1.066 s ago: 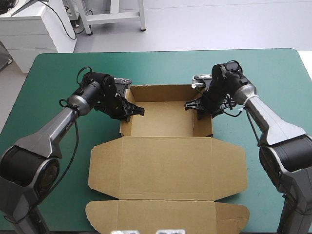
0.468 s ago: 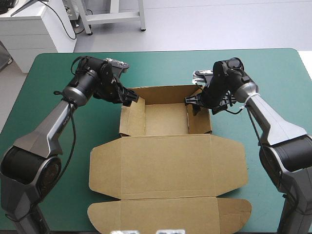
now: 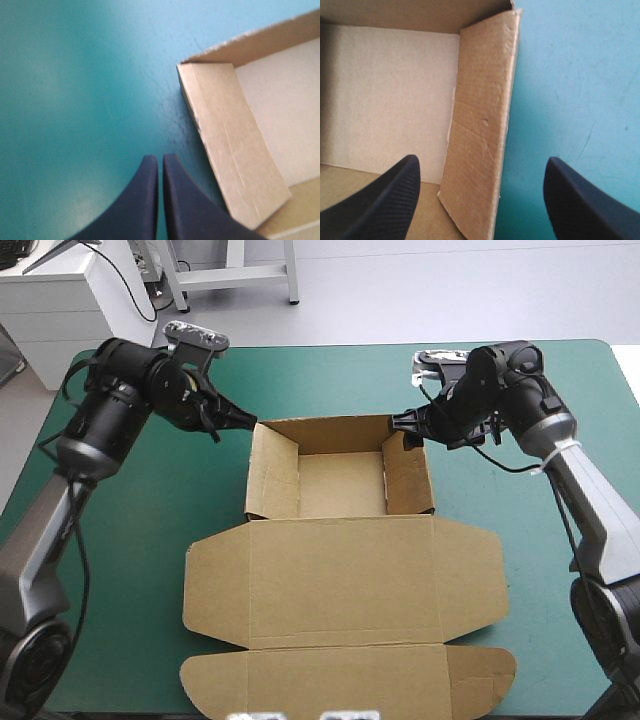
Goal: Fold the box
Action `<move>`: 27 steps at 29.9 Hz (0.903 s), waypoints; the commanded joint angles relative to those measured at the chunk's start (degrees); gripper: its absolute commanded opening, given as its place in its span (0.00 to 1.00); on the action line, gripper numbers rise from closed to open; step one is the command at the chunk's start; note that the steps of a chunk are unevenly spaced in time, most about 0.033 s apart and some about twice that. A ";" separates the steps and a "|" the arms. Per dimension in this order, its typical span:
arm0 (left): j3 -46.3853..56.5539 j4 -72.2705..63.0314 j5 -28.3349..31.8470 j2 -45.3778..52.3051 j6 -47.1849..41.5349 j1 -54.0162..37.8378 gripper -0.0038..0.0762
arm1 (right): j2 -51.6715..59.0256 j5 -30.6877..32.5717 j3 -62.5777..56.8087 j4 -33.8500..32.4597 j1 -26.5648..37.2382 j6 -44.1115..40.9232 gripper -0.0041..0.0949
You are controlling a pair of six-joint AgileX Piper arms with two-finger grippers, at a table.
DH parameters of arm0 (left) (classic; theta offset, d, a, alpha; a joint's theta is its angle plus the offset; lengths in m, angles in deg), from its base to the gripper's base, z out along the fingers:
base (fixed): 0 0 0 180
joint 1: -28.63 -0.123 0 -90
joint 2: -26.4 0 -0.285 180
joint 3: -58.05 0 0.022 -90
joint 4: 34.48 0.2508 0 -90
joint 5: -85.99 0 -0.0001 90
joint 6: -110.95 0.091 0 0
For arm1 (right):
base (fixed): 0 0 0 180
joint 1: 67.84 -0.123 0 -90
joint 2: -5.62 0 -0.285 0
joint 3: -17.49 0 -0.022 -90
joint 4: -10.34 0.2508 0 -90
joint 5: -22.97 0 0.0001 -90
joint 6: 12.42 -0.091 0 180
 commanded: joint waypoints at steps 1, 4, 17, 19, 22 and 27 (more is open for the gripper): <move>6.76 -0.13 -2.39 9.83 0.76 1.51 0.04 | 3.48 0.25 -2.36 -0.07 0.39 -0.51 0.69; 15.34 -0.45 -0.77 17.27 0.61 1.74 0.04 | 3.37 -2.69 -6.24 0.27 0.39 -0.51 0.69; 46.99 -0.55 6.40 44.39 -0.94 1.74 0.04 | 0.46 -13.70 -11.31 0.43 0.39 -0.03 0.69; 51.45 -0.15 8.42 47.96 -0.94 1.74 0.04 | -0.50 -13.16 -11.31 0.78 0.39 0.50 0.69; 57.27 -0.02 11.65 53.12 -0.94 1.74 0.04 | -1.96 -12.47 -11.31 1.59 0.39 1.03 0.69; 65.25 -0.13 16.86 60.89 -0.94 1.74 0.04 | -3.14 -11.59 -11.31 2.64 0.39 1.52 0.69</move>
